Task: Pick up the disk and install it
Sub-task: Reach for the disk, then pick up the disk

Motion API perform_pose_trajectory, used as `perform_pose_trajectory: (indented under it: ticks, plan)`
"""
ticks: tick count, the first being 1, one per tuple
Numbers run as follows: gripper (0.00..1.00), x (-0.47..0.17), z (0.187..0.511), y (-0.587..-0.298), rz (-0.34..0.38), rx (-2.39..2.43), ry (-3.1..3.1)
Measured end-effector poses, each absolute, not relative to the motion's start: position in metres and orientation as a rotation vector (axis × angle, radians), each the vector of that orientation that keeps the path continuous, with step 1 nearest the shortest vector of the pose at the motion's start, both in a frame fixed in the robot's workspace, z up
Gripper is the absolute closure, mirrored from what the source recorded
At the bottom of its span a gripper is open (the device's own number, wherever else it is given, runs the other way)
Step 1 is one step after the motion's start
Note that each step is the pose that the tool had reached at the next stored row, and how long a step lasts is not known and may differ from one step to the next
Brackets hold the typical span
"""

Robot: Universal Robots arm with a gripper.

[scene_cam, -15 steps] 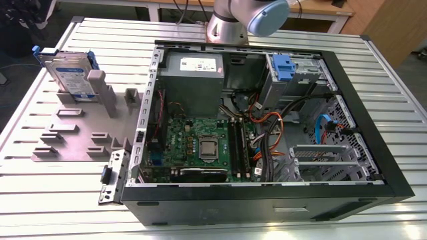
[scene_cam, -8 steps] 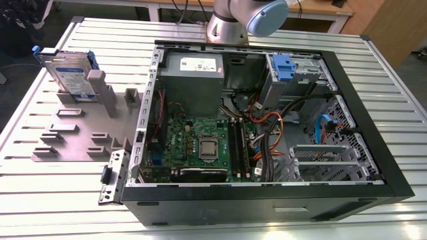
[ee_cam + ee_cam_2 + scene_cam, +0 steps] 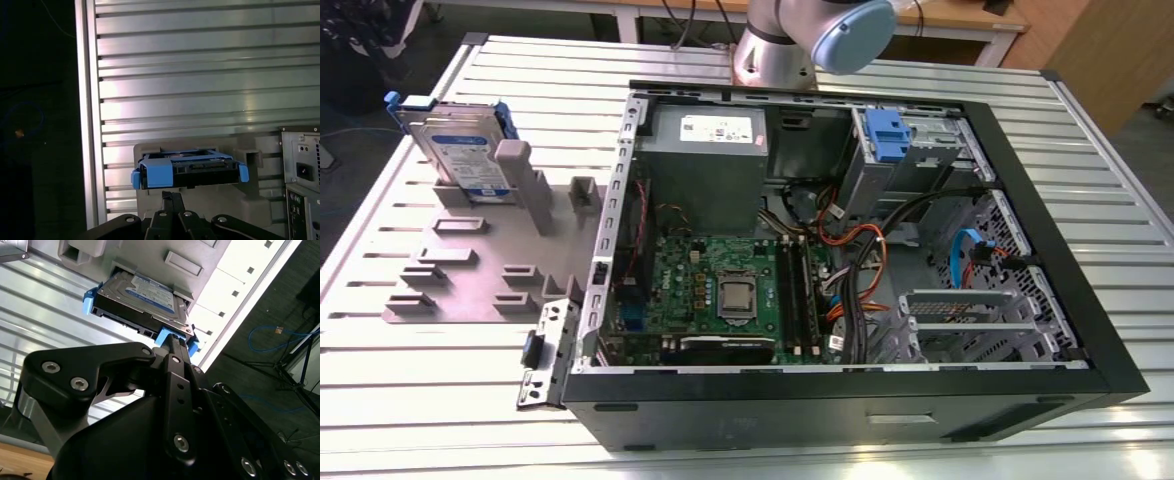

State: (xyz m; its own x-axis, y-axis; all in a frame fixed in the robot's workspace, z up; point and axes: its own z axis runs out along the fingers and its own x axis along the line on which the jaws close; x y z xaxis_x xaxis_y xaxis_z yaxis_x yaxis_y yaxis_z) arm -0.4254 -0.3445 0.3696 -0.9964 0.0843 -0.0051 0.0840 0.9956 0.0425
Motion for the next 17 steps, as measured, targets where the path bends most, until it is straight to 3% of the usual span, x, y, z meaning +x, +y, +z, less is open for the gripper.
perform_pose_trajectory:
  ticks: [17]
  plan:
    - [0.89,-0.4279,0.3678,-0.3427,0.066,0.132,3.133]
